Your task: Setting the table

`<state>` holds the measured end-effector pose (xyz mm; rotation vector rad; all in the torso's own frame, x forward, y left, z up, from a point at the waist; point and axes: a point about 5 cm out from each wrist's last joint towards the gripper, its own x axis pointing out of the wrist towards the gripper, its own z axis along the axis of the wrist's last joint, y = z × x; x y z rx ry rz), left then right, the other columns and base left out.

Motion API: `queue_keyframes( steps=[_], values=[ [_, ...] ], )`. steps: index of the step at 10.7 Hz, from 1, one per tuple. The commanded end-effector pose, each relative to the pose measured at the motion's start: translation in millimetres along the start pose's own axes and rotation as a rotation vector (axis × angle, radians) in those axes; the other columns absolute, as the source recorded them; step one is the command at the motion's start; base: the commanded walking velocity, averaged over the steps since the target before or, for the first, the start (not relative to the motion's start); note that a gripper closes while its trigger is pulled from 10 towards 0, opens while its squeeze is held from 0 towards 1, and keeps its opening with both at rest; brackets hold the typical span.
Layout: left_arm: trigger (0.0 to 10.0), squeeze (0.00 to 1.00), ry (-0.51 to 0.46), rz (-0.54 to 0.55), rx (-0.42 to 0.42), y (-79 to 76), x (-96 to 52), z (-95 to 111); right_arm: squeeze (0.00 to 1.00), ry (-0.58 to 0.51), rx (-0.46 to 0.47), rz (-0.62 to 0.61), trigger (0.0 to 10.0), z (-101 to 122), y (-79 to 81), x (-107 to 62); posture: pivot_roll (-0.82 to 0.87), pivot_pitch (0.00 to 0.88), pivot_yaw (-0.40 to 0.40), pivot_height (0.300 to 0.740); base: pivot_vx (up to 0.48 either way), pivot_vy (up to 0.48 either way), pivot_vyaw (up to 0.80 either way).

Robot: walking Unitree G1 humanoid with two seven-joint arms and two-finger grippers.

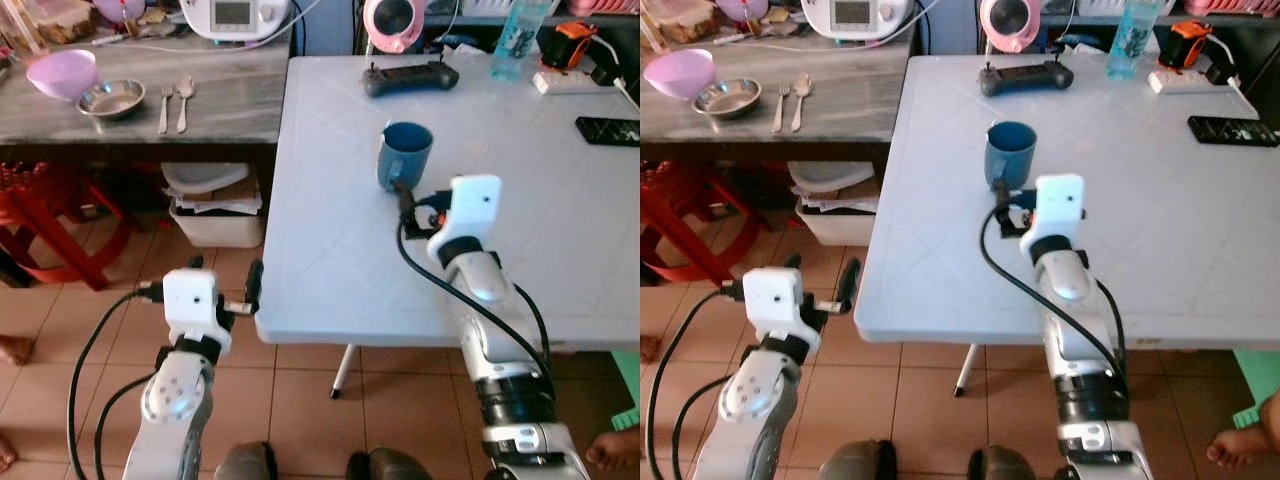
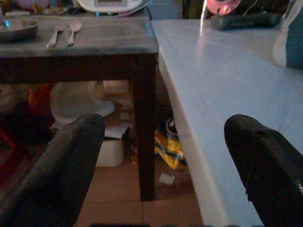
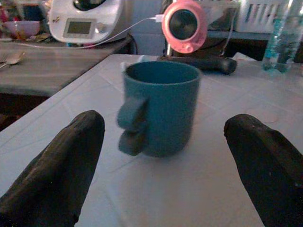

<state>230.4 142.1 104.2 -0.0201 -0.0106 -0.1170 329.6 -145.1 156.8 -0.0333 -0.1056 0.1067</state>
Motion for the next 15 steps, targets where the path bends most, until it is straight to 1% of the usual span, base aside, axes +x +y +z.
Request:
queue_keyframes(
  steps=[1,3,5,7,8,10,13,15],
  values=[
    [10.0,0.00,0.003,-0.011,0.003,1.0,-1.9,2,0.00,0.001,-0.003,0.003,10.0,0,3.8,2.8,0.09,0.153,0.040,0.740,0.000,0.000,0.00],
    [10.0,0.00,0.012,-0.023,0.004,-0.1,-5.2,1,0.00,0.018,-0.005,0.002,10.0,-1,9.0,6.0,0.10,0.164,0.042,0.740,0.000,0.000,0.00],
    [10.0,0.00,0.021,-0.035,0.006,0.7,-7.9,3,0.00,0.018,0.001,-0.014,10.0,3,14.6,17.3,0.11,0.187,0.053,0.740,0.000,0.000,0.00],
    [10.0,0.00,0.027,-0.043,0.008,0.8,-10.1,3,0.00,0.010,0.001,-0.021,10.0,6,18.0,24.2,0.11,0.195,0.056,0.740,0.000,0.000,0.00],
    [10.0,0.00,0.027,-0.047,0.010,0.2,-10.0,4,0.00,0.000,-0.007,-0.041,0.8,10,16.5,27.2,0.12,0.197,0.055,0.740,0.000,0.000,0.00],
    [10.0,0.00,0.028,-0.051,0.008,-0.5,-10.1,4,0.00,-0.001,-0.017,-0.063,0.0,10,13.4,28.2,0.11,0.196,0.055,0.740,0.000,0.000,0.00],
    [10.0,0.00,0.030,-0.055,0.006,-0.8,-9.8,4,0.00,-0.001,-0.038,-0.096,0.0,11,2.8,35.6,0.12,0.196,0.055,0.740,0.000,0.000,0.00],
    [10.0,0.00,0.030,-0.053,0.007,-0.3,-9.8,4,0.00,0.002,-0.047,-0.099,0.0,12,-0.7,39.7,0.12,0.196,0.055,0.740,0.000,0.000,0.00]
  ],
)
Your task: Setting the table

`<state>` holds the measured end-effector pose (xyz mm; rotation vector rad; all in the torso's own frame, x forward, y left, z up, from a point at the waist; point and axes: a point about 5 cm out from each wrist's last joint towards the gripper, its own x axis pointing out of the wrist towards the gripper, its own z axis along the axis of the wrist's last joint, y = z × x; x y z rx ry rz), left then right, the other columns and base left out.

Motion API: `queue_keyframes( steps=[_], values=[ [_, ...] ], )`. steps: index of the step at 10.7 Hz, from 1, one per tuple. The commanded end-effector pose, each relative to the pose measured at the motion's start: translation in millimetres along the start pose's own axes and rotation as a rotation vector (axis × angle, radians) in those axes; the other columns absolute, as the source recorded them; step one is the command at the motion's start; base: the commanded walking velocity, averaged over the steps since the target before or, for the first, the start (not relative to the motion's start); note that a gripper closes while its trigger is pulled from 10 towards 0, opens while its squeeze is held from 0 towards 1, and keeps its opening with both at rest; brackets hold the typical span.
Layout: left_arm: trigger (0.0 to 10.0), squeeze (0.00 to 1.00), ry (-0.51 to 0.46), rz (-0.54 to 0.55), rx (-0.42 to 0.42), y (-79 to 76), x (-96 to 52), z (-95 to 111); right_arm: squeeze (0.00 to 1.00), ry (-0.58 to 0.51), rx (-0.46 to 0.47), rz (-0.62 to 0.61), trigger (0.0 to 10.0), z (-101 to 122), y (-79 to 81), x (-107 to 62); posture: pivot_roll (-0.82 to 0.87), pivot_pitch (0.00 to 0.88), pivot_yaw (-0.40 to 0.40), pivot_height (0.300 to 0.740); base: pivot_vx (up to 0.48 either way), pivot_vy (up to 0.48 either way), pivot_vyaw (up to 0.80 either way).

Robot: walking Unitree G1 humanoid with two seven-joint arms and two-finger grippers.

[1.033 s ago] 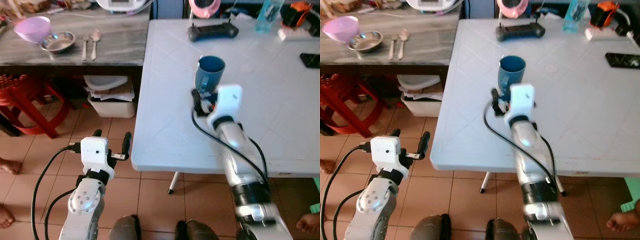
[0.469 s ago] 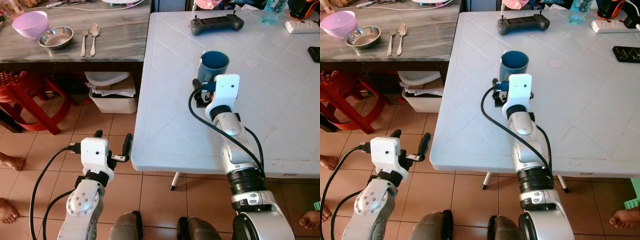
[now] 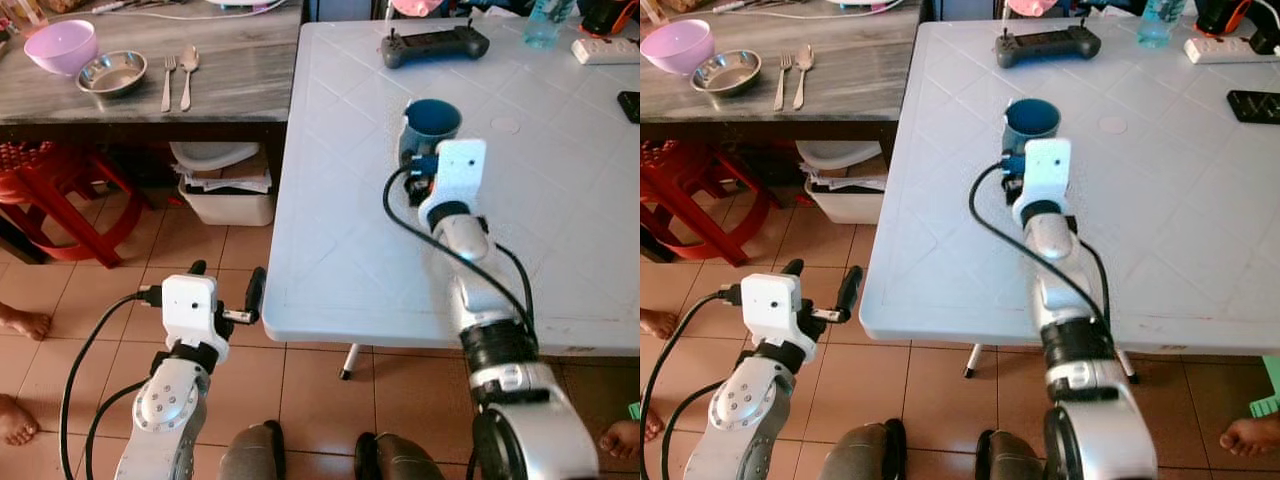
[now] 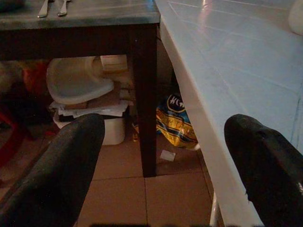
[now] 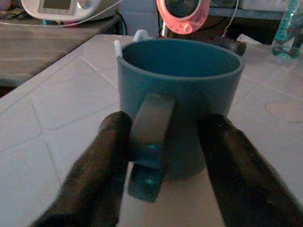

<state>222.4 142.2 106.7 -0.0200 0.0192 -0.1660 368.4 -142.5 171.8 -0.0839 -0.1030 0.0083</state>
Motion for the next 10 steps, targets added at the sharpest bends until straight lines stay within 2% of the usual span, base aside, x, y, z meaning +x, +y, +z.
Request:
queue_keyframes(
  steps=[1,6,9,10],
  values=[
    [10.0,0.00,0.002,-0.004,0.010,0.8,-2.2,2,0.00,-0.007,0.006,-0.009,0.0,2,-0.5,2.8,0.12,0.198,0.058,0.740,0.000,0.000,0.00],
    [10.0,0.00,0.000,-0.005,0.015,2.4,0.7,3,0.00,-0.019,0.002,-0.009,0.0,0,-1.7,5.4,0.12,0.188,0.062,0.740,0.000,0.000,0.00],
    [10.0,0.00,0.004,0.022,0.010,4.6,6.7,1,0.00,-0.021,0.009,-0.007,0.0,-4,-3.9,3.5,0.12,0.152,0.059,0.740,0.000,0.000,0.00],
    [10.0,0.00,0.003,0.049,0.019,7.9,10.6,1,0.00,-0.050,0.046,0.021,0.0,-2,-2.3,-0.9,0.11,0.140,0.056,0.740,0.000,0.000,0.00]
  ],
)
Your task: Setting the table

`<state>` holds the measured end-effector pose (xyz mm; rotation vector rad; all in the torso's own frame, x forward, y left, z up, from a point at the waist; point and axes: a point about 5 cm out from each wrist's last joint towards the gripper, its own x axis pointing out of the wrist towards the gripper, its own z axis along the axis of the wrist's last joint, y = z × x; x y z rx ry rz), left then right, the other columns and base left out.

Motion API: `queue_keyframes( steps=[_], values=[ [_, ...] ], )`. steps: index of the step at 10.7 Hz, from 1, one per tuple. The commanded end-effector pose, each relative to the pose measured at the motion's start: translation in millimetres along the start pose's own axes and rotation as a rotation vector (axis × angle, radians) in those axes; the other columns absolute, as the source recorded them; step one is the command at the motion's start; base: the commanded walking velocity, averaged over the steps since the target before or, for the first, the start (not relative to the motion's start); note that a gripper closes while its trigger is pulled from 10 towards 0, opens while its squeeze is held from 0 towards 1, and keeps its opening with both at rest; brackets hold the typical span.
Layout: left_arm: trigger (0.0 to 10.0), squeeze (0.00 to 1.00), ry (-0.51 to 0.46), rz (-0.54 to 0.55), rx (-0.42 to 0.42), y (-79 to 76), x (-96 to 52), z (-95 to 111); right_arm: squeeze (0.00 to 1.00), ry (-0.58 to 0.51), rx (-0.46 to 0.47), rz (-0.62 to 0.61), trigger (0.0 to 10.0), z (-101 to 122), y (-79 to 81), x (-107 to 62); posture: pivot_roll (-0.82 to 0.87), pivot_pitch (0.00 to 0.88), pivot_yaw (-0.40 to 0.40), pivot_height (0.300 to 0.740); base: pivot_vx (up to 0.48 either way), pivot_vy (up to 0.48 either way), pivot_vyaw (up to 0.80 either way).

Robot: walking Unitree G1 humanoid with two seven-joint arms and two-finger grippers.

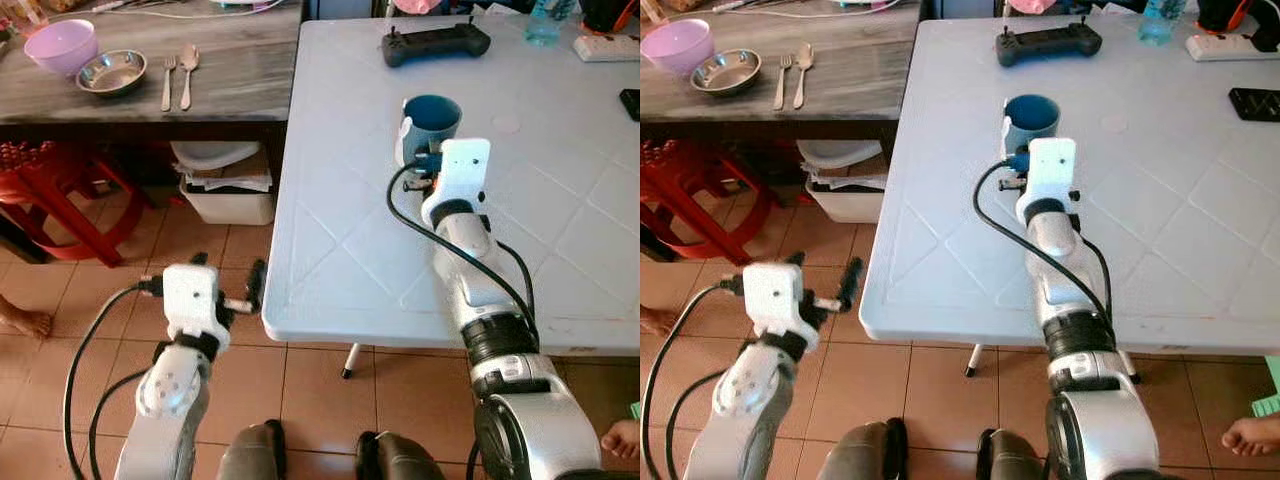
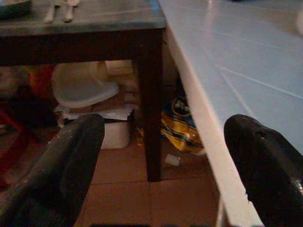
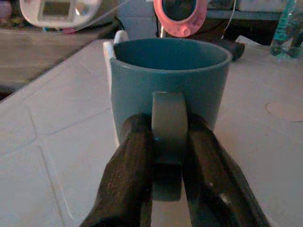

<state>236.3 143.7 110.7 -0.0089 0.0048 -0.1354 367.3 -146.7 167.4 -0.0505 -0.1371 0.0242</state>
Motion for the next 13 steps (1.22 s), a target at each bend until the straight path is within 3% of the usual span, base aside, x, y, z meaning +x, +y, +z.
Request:
queue_keyframes(
  steps=[1,2,4,5,7,9,11,12,13],
  values=[
    [10.0,0.00,0.020,0.034,0.014,5.7,-1.6,-4,0.00,-0.025,0.013,0.016,0.0,2,1.8,-3.5,0.11,0.134,0.054,0.740,0.000,0.000,0.00],
    [10.0,0.00,0.018,0.031,0.016,4.4,-1.0,-6,0.00,-0.007,0.022,0.031,0.0,-5,1.4,-15.6,0.10,0.118,0.047,0.740,0.000,0.480,0.00],
    [10.0,0.00,0.001,0.063,0.051,6.4,5.7,-8,0.00,-0.041,0.032,0.122,4.4,-11,5.8,-38.5,0.10,0.054,0.034,0.740,0.000,0.480,0.00],
    [10.0,0.00,-0.020,0.082,0.047,10.5,12.9,-4,0.00,-0.035,0.003,0.143,10.0,-14,3.9,-46.7,0.09,0.024,0.030,0.740,0.000,0.480,0.00],
    [10.0,0.00,-0.043,0.094,0.067,12.0,25.2,1,0.00,-0.035,0.021,0.133,10.0,-14,1.1,-48.1,0.08,0.000,0.031,0.740,0.000,0.480,0.00],
    [10.0,0.00,-0.024,0.127,0.013,13.3,21.6,-6,0.00,-0.002,0.008,0.147,10.0,-21,4.1,-58.3,0.08,0.000,0.029,0.740,0.000,0.472,0.00],
    [10.0,0.00,-0.024,0.090,-0.001,7.5,14.6,-11,0.00,0.004,-0.056,0.103,10.0,-29,2.2,-69.3,0.07,0.000,0.025,0.740,0.000,0.480,0.00],
    [10.0,0.00,-0.034,0.019,0.064,-0.9,15.5,-13,0.00,0.040,-0.019,0.096,10.0,-37,4.3,-71.2,0.07,0.000,0.025,0.740,0.000,0.480,0.00],
    [10.0,0.00,-0.042,-0.013,0.054,-5.7,20.3,-11,0.00,0.037,-0.010,0.104,10.0,-36,8.2,-68.2,0.07,0.000,0.025,0.740,0.000,0.480,0.00]
  ],
)
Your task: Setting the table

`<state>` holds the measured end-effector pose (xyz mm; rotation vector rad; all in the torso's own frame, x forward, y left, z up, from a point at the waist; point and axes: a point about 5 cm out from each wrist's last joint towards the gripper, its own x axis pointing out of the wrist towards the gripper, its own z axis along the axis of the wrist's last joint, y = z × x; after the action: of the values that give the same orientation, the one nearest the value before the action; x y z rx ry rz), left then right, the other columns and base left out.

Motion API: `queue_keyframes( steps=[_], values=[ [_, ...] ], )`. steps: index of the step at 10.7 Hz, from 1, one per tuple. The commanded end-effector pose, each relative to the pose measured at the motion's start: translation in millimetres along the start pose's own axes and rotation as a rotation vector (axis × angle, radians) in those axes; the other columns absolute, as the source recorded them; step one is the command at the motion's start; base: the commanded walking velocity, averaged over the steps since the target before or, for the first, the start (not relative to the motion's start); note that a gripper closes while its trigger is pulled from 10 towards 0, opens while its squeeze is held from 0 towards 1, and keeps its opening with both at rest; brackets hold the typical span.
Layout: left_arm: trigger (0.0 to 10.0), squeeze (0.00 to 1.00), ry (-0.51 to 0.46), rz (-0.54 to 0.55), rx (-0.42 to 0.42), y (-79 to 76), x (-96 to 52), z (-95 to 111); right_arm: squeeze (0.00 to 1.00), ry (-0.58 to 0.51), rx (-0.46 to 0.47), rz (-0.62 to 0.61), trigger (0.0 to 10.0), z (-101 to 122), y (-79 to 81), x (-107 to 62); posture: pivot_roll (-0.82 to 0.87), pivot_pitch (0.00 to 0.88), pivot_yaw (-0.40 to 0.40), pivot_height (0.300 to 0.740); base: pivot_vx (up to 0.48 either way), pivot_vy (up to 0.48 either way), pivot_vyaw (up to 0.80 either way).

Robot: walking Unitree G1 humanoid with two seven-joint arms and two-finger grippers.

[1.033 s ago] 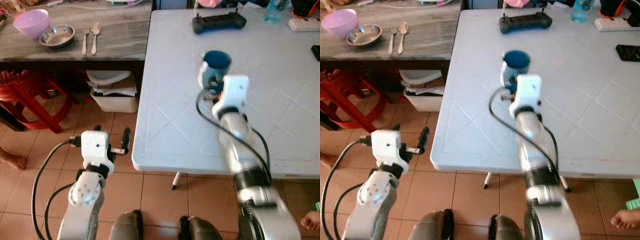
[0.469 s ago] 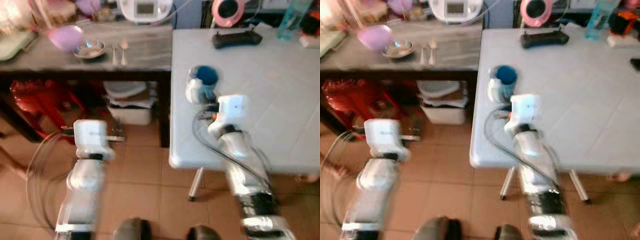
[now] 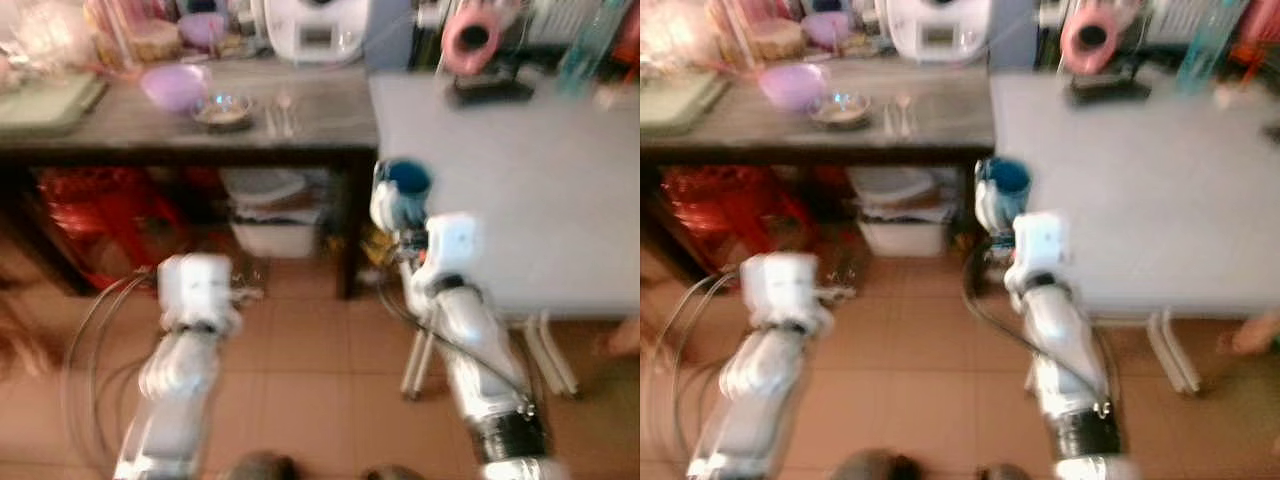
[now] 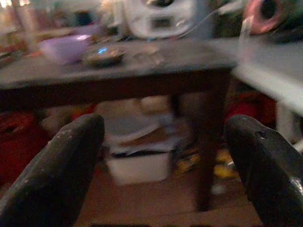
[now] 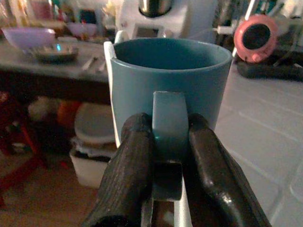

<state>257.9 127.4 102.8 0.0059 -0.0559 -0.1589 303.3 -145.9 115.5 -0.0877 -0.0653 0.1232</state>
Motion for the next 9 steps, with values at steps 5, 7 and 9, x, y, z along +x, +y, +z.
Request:
queue_keyframes(
  steps=[5,7,9],
  values=[
    [10.0,0.00,-0.019,0.011,0.018,7.9,-0.9,0,0.00,-0.052,-0.076,0.008,10.0,14,6.3,10.6,0.06,0.000,0.025,0.740,0.334,0.167,0.00],
    [10.0,0.00,-0.038,-0.005,0.025,3.8,-0.7,3,0.00,-0.042,-0.043,0.028,10.0,16,11.5,12.2,0.06,0.000,0.012,0.740,0.480,0.000,0.00],
    [10.0,0.00,-0.042,0.001,0.031,3.6,-2.1,5,0.00,-0.047,0.009,0.063,10.0,17,13.9,11.8,0.08,0.001,0.006,0.740,0.480,0.000,0.00]
  ],
)
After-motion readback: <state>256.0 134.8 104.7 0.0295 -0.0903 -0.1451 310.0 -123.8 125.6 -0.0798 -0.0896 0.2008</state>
